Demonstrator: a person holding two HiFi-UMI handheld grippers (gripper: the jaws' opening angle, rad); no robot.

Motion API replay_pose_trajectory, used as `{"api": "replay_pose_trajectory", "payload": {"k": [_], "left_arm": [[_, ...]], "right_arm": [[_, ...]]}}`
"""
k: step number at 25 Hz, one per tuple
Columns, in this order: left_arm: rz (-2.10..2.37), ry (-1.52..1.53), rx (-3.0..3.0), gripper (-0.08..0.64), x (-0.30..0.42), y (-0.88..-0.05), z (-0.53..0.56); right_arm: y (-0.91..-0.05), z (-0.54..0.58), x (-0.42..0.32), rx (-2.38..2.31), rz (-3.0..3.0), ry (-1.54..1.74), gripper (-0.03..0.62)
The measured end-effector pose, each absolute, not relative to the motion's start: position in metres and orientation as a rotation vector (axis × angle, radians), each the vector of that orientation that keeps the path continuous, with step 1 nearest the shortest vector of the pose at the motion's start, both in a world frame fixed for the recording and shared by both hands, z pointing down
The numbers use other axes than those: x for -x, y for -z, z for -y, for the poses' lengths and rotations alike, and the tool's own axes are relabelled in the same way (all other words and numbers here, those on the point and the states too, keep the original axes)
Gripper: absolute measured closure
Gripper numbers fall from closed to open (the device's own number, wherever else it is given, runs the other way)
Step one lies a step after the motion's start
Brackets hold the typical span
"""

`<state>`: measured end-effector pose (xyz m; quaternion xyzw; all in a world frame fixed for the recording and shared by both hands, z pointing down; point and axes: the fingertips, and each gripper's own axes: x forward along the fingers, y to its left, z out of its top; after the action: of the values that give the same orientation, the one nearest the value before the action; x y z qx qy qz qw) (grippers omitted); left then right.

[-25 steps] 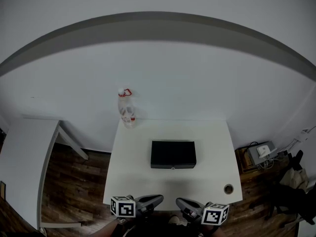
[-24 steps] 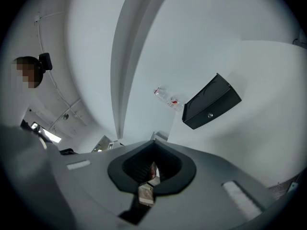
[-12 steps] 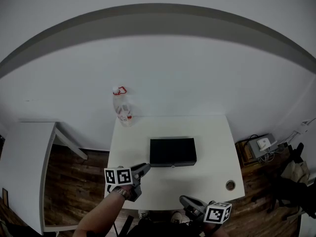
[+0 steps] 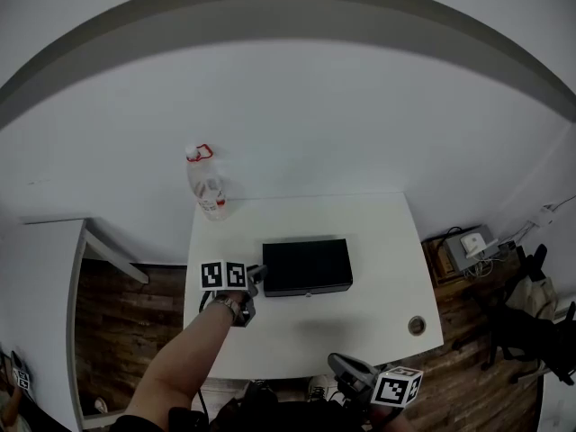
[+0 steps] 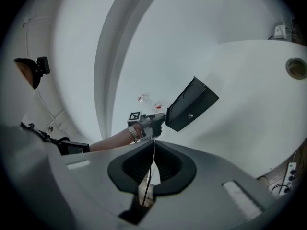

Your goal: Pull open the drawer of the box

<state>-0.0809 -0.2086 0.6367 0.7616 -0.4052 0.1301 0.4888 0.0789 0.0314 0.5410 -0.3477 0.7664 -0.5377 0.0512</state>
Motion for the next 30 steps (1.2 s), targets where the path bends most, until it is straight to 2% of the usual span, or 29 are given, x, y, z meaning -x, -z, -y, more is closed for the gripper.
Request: {"api": "replay_pose_trajectory", "payload": {"k": [9,16,24,30], "left_arm": [[0.924,-0.352,-1.830,0.446,0.072,-0.650,0.216],[0.898,-0.371,-1.808,0.437,0.069,-0.655,0.218],[0.898,-0.360,-1.800,0.433,0.068,-0.656,0.218],[0.886,-0.332,-1.780,0.430,0.068,-0.656,0.217]], "right_arm": [[-0.550,-0.017,-0.074,1.082,-2.319,1.652,0.583],[-0.605,0.030,-0.071,1.234,-2.400,1.719,0.523],[-0.659,0.109,-0.064,1.494,-2.494,1.808,0.477],[-0.678,0.125,-0.058,1.570,-2.471,1.879,0.462]]}}
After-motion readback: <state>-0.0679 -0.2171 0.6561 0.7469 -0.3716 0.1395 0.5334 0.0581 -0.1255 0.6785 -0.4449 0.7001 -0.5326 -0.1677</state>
